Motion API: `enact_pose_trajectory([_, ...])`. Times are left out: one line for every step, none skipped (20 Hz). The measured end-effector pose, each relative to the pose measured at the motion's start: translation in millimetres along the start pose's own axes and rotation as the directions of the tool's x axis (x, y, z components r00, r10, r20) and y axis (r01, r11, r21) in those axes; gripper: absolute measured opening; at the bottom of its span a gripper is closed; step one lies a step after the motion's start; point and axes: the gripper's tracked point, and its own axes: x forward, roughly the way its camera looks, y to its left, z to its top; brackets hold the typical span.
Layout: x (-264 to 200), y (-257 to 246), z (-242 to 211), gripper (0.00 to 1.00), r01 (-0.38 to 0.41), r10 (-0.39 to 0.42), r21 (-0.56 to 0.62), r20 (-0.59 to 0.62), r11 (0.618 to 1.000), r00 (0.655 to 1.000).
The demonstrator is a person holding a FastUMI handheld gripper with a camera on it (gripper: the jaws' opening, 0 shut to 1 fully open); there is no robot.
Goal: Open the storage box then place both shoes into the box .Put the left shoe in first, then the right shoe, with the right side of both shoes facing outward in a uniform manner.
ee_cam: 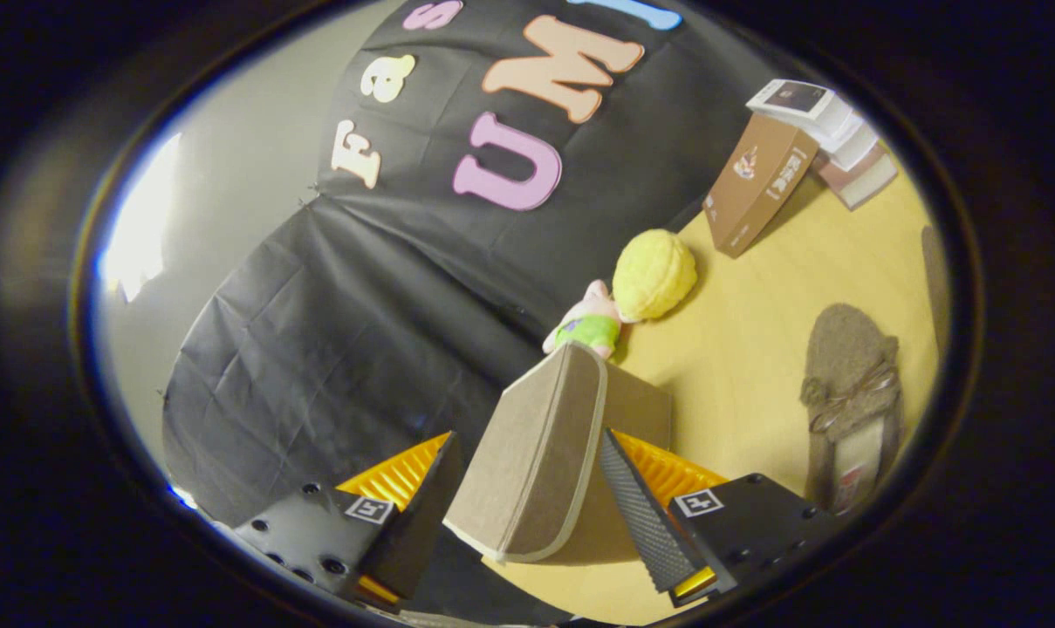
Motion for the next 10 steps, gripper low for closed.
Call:
enact_pose_trajectory([5, 2, -8, 1.00, -0.029, 0.030, 0.023, -0.043, 0.999, 0.999])
enact_pose_trajectory([5, 4, -18, 1.00, -0.058, 0.062, 0.049, -0.076, 0.997, 0.995])
enact_pose_trajectory([7, 5, -25, 1.00, -0.080, 0.087, 0.073, -0.102, 0.994, 0.991])
enact_pose_trajectory([6, 6, -32, 1.00, -0.099, 0.111, 0.100, -0.124, 0.990, 0.986])
enact_pose_trajectory([10, 5, -33, 1.00, -0.111, 0.128, 0.131, -0.133, 0.985, 0.983])
enact_pose_trajectory([15, 4, -35, 1.00, -0.119, 0.143, 0.162, -0.142, 0.980, 0.979])
enact_pose_trajectory([18, 2, -34, 1.00, -0.125, 0.154, 0.191, -0.148, 0.974, 0.977])
enact_pose_trajectory([20, 0, -38, 1.00, -0.126, 0.162, 0.219, -0.157, 0.968, 0.974])
enact_pose_trajectory([23, -4, -40, 1.00, -0.124, 0.167, 0.242, -0.165, 0.962, 0.972])
enact_pose_trajectory([25, -7, -44, 1.00, -0.127, 0.177, 0.264, -0.176, 0.956, 0.969])
